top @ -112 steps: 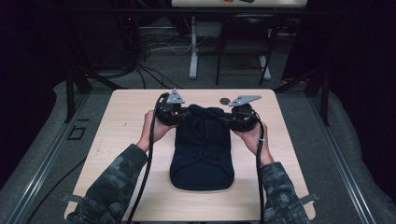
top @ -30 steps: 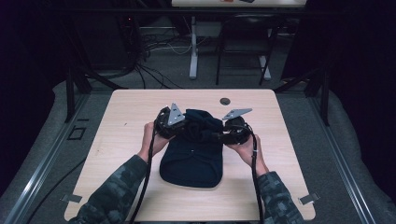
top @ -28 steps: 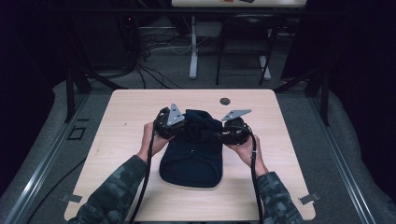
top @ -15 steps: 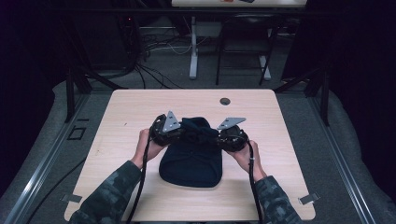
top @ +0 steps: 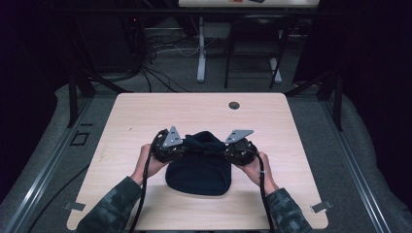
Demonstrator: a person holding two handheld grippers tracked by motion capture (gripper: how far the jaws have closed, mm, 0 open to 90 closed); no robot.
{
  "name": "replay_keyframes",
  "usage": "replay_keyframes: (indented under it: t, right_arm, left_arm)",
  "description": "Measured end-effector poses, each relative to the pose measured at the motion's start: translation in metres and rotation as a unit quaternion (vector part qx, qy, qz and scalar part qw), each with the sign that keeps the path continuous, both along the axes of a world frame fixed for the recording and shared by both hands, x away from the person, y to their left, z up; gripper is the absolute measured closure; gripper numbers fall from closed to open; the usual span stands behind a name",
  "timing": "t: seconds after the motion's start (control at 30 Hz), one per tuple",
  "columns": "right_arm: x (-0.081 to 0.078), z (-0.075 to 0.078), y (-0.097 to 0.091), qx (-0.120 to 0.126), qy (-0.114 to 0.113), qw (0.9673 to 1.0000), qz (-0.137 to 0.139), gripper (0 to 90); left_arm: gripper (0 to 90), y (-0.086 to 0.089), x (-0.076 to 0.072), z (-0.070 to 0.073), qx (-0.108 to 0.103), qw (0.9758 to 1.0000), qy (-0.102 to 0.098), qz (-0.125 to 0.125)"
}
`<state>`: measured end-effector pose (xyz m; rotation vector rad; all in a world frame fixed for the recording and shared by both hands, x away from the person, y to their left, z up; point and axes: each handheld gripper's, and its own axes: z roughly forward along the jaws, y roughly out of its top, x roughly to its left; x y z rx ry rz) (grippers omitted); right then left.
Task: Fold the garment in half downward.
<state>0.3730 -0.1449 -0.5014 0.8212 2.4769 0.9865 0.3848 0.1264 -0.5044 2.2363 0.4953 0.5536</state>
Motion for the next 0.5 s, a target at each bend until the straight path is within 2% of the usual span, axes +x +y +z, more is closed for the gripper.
replay_keyframes:
  t: [0.33,0.5]
  right_arm:
    - [-0.015,-0.015,0.004,-0.012,0.009,0.9997,0.019,74.9]
    - [-0.023,-0.023,0.006,-0.018,0.016,0.9993,0.028,74.8]
  left_arm:
    - [66.8,0.008,-0.015,-0.020,-0.016,0.9995,0.025,-0.007]
    - [65.9,0.010,-0.022,-0.031,-0.010,0.9988,0.046,-0.016]
